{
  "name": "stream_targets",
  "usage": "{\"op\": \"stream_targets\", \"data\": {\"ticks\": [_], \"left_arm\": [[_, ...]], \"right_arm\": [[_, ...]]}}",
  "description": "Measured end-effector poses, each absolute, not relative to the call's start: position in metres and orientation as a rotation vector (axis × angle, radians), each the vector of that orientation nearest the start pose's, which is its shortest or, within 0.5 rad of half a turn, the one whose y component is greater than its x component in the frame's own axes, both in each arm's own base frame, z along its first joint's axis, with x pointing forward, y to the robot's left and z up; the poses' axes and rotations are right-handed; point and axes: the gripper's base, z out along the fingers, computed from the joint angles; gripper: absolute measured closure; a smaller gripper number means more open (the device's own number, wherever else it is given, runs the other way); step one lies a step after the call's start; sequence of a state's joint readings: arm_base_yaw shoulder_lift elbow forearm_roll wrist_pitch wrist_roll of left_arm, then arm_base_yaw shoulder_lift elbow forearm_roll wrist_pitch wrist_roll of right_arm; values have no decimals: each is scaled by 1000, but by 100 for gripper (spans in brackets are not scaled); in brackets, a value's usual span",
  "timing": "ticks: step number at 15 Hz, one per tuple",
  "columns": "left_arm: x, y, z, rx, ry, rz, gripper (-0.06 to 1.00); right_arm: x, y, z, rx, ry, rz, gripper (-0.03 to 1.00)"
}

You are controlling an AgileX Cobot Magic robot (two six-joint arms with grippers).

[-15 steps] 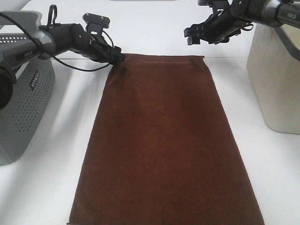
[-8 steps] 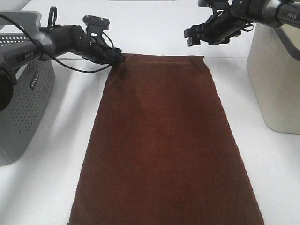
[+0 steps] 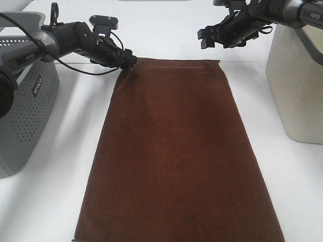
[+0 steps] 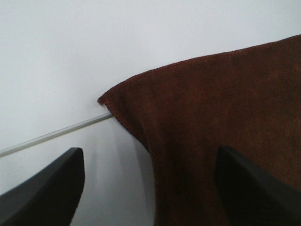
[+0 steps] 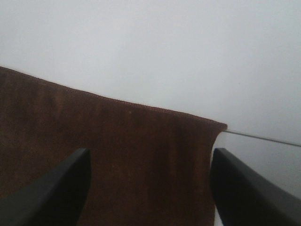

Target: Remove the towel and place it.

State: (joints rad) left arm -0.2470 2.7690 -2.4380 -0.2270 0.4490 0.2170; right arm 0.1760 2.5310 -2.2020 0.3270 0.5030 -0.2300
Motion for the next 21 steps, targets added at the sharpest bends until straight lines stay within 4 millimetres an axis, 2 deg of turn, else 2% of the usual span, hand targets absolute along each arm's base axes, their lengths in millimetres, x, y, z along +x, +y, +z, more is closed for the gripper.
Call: {"op": "stream_targets", "data": {"ticks": [3,4,6,8,11,14,16,17,18,19,21], "left_arm": [[576,-155,115,340,2209,-245,24],[575,-155,142,335,2174,-257,24],[572,-155,159,342,2170,-262,24],[566,-155,184,359,2179,-269,24],[548,-152,235,406,2216,-278,24],[518,-142,303,478,2239,-206,24],[495,-126,344,493,2265,-66,24],[484,-112,363,439,2296,-15,24],[479,-104,369,408,2316,1,24],[472,-81,381,314,2350,23,24],[459,-20,407,125,2348,17,24]], "right_arm": [[556,113,180,-216,2248,302,28],[554,113,195,-219,2233,308,28],[551,113,205,-224,2228,312,28],[544,113,227,-239,2228,324,28],[523,114,279,-258,2225,379,26],[480,110,343,-267,2302,439,20],[449,101,385,-237,2325,412,18],[433,91,408,-208,2311,385,18],[425,86,418,-192,2306,375,18],[411,70,434,-137,2312,348,18],[388,29,459,-13,2305,274,18]]}}
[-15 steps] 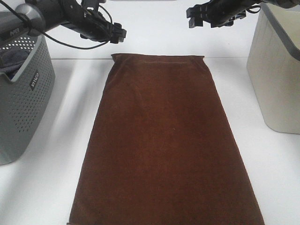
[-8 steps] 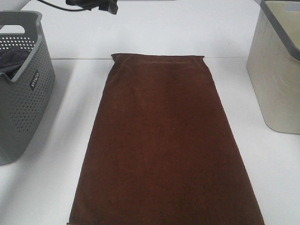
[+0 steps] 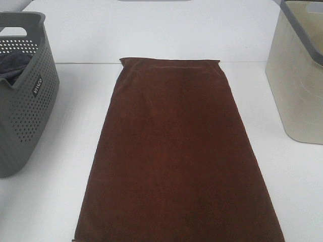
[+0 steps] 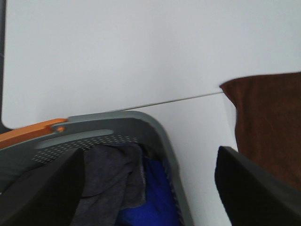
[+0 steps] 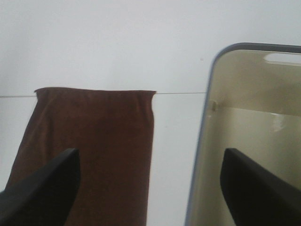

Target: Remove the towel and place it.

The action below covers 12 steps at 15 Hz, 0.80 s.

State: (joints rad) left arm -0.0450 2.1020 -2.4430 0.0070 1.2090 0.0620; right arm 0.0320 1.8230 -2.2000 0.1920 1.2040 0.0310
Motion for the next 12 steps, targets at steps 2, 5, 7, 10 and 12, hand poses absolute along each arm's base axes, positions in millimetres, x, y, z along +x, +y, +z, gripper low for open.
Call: {"op": "stream_targets", "data": {"ticks": [2,5,7,10,12], "left_arm": [[428,35,440,-39,2288,-153,24],[382,50,446,-51,2339,-169,24],[341,55,443,-85,2377,-160,24],[269,51,448,-143,2321,-123,24],[223,40,452,-135,2289,-96,24]], "right_arm": [[341,13,487,41,2256,225,18],[260,13,487,53,2283,219,18],[194,13,475,53,2288,220,18],[104,13,450,45,2224,220,18],[53,13,438,34,2140,217,18]]}}
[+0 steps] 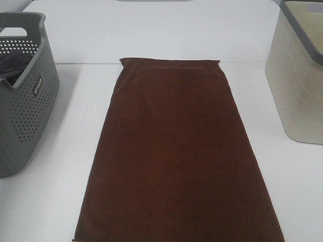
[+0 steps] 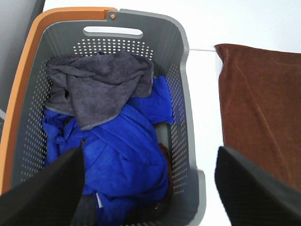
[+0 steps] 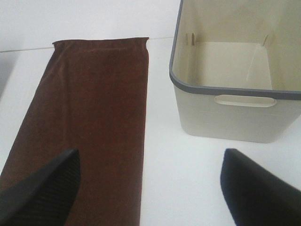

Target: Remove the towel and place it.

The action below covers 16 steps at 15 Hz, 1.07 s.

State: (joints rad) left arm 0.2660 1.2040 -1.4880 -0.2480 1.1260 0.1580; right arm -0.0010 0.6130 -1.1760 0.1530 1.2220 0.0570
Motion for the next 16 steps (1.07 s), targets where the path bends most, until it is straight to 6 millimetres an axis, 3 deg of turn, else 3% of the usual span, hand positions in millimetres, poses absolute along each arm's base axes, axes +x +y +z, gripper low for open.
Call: {"op": "stream_targets", "data": {"ticks": [3,7,8,12,16], "left_arm": [[167,25,440,-134,2268,-84,24],[96,3,391,-138,2215,-113,24],[89,2,385,-128,2208,-99,24],[49,-11,325,20,2167,-86,24],[20,-16,305,184,2091,-83,24]], "right_arm": [[1,13,416,21,2028,214,18],[-16,13,378,22,2036,213,18],[-17,13,374,22,2040,213,18],[-29,13,341,-28,2032,177,18],[-41,13,318,-87,1990,139,18]]}}
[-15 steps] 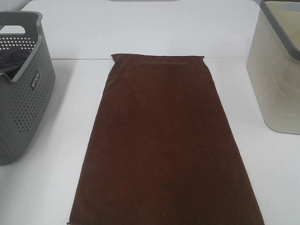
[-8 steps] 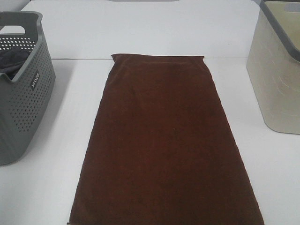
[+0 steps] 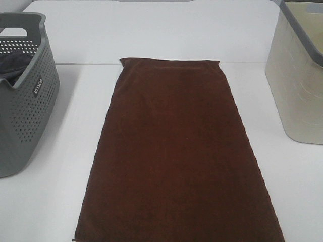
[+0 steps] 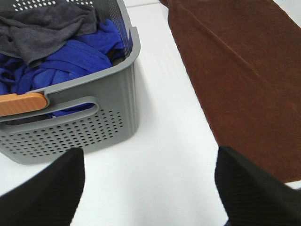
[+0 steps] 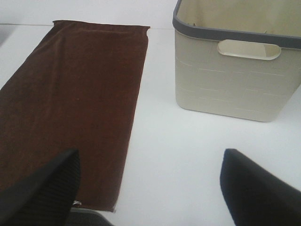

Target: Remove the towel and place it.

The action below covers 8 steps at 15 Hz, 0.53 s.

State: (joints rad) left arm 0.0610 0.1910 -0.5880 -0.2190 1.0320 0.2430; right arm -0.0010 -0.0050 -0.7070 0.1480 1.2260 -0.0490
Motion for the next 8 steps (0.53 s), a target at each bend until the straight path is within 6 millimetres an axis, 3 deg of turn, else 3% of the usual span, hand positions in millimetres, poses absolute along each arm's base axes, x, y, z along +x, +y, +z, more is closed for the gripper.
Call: {"op": "stream_targets", "data": {"ticks": [4,8], "left_arm": [[-19,-6,293,81,2049,42,24],[-8,-7,279,54,2046,2,24]], "right_arm": [[-23,12,287,-80,2114,142,18],[-13,12,281,-112,2068,115,18]]}}
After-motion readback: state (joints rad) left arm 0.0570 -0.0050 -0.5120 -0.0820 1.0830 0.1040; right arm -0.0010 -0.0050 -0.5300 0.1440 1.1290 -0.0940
